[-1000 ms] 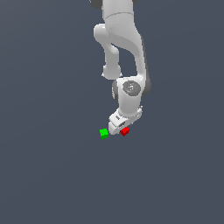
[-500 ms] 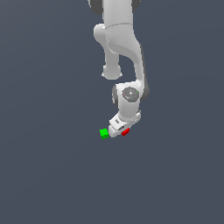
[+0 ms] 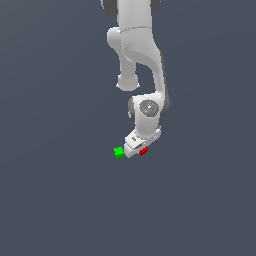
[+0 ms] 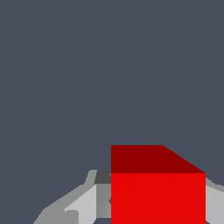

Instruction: Stack the red cube on top of the green cube.

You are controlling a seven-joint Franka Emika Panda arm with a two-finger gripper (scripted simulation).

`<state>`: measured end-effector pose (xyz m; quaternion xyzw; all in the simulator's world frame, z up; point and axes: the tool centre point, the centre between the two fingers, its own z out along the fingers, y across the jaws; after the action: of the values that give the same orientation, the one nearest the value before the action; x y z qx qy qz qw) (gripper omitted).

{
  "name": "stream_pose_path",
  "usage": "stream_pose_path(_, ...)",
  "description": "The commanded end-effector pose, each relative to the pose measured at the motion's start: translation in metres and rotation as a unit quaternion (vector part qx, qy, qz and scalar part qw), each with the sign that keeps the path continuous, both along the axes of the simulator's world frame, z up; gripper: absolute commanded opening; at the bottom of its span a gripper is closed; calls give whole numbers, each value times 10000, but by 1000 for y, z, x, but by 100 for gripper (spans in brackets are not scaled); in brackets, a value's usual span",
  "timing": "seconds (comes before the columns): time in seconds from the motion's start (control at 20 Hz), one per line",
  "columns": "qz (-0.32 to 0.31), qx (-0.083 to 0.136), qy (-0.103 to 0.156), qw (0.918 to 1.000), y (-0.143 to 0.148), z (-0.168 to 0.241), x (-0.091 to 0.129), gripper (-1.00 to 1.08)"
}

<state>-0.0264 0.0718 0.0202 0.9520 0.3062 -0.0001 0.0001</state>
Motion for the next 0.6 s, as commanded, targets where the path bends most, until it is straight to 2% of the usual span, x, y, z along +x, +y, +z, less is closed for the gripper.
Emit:
stream_pose_path(0.0, 1, 0, -1, 10000, 0, 0, 0, -100)
stream_pose_path(0.3, 1, 0, -1, 10000, 0, 15, 0, -100)
stream_pose_path(0.55, 4, -2, -1, 10000, 0, 44, -1, -100)
